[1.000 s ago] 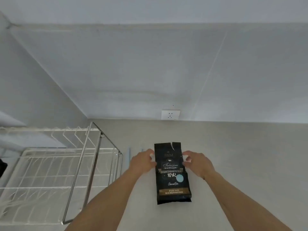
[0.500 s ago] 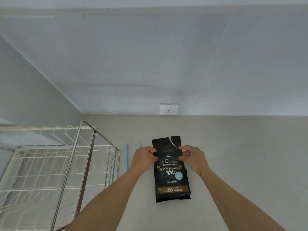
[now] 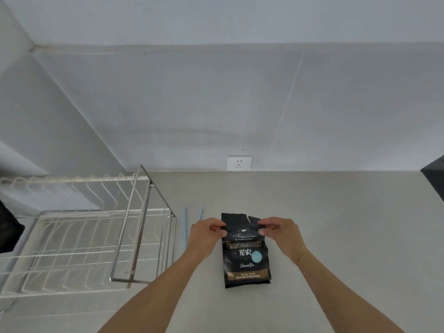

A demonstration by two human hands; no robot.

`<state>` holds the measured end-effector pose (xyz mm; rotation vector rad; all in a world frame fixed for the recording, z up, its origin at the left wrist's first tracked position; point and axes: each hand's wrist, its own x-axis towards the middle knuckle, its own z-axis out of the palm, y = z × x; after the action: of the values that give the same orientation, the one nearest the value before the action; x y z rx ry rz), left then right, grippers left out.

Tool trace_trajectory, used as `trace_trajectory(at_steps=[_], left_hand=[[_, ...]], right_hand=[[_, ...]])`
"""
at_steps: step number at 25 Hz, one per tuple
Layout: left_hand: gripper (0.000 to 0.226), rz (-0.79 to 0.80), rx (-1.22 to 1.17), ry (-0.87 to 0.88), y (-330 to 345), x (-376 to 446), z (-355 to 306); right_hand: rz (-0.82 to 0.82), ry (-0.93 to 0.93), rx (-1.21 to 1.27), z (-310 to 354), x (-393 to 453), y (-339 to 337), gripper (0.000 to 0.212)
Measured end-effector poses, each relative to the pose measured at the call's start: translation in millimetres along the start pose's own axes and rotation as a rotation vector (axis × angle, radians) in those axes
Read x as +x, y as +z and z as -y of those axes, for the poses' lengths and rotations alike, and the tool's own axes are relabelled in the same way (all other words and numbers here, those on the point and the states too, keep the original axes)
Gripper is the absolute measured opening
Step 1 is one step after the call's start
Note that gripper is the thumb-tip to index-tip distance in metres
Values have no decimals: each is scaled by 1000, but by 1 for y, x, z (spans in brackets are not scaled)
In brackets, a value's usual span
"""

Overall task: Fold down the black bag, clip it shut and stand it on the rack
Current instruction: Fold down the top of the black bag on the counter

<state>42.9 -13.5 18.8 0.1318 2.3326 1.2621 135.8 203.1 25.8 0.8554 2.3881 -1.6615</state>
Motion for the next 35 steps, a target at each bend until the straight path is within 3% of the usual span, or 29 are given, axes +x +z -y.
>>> trace_trajectory(at_steps=[11, 20, 29, 35], left_hand=[[19, 15, -122, 111, -4, -89, 6], [35, -4, -221, 129, -7, -166, 33], [28, 17, -170, 116, -7, -199, 61], [22, -39, 31, 342, -8, -211, 68]], right_hand=[[-101, -46, 179, -9, -99, 0, 20], [-156, -46, 302, -41, -181, 15, 31], [-131, -35, 214, -63, -216, 35, 26], [-147, -121, 50, -62, -224, 34, 29]])
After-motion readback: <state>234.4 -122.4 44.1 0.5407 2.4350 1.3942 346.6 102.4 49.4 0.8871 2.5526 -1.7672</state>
